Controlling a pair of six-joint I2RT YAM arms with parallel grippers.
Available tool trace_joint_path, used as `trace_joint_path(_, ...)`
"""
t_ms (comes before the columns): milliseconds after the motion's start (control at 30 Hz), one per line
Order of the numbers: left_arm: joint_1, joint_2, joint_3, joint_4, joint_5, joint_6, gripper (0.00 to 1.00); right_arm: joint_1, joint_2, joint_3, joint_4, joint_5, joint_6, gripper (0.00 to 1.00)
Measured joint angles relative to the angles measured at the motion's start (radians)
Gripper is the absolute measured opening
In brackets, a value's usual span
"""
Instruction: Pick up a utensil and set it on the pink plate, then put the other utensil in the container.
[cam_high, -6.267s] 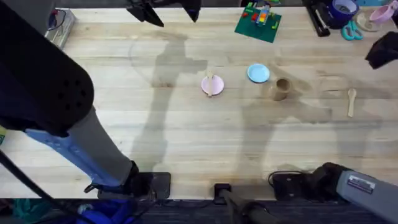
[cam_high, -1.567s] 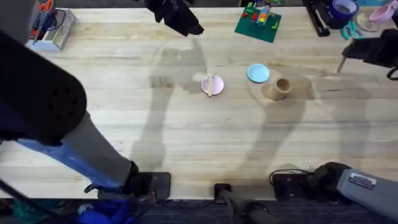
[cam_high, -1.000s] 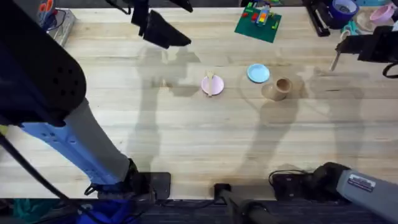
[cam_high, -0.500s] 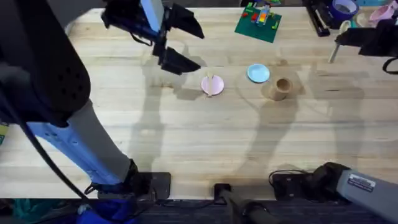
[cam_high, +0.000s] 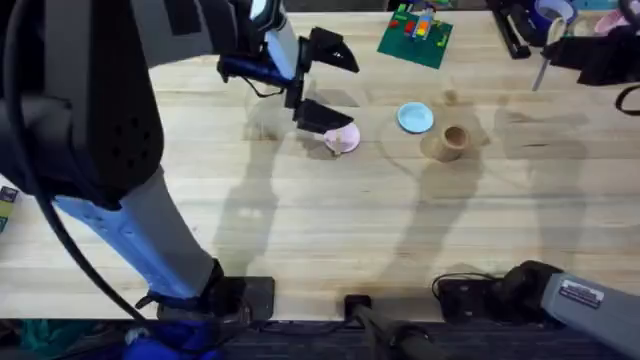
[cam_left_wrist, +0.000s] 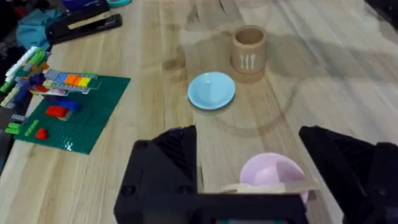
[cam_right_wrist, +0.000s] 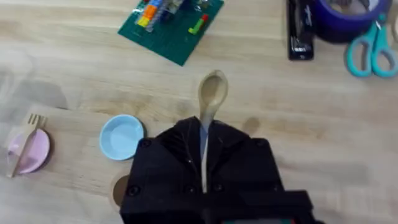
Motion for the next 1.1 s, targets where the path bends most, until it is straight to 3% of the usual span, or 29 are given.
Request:
trace_joint_path(200,-0.049,0.000,-0.001,0.118,0.000,-0.158,0.993,0.000,0.000,-0.096,0.185,-0.121,-0.049,0.035)
trace_joint_path(367,-0.072,0.012,-0.001,0.134,0.001,-0.221,0.993,-0.001,0.000,-0.203,0.407,-0.234,-0.065,0.035)
trace_joint_path(533,-0.072,0.027,-0.002,0.134,0.000,-0.244,0.993,-0.002,0.036,-0.236,0.552,-0.367,-0.071,0.034)
trace_joint_path(867,-0.072,0.028,-0.002,0.134,0.000,-0.251,0.993,-0.002,0.248,-0.240,0.774,-0.683,-0.071,0.034)
trace_joint_path(1100,-0.072,0.028,-0.002,0.134,0.000,-0.253,0.993,-0.002,0.278,-0.240,0.807,-0.828,-0.071,0.033)
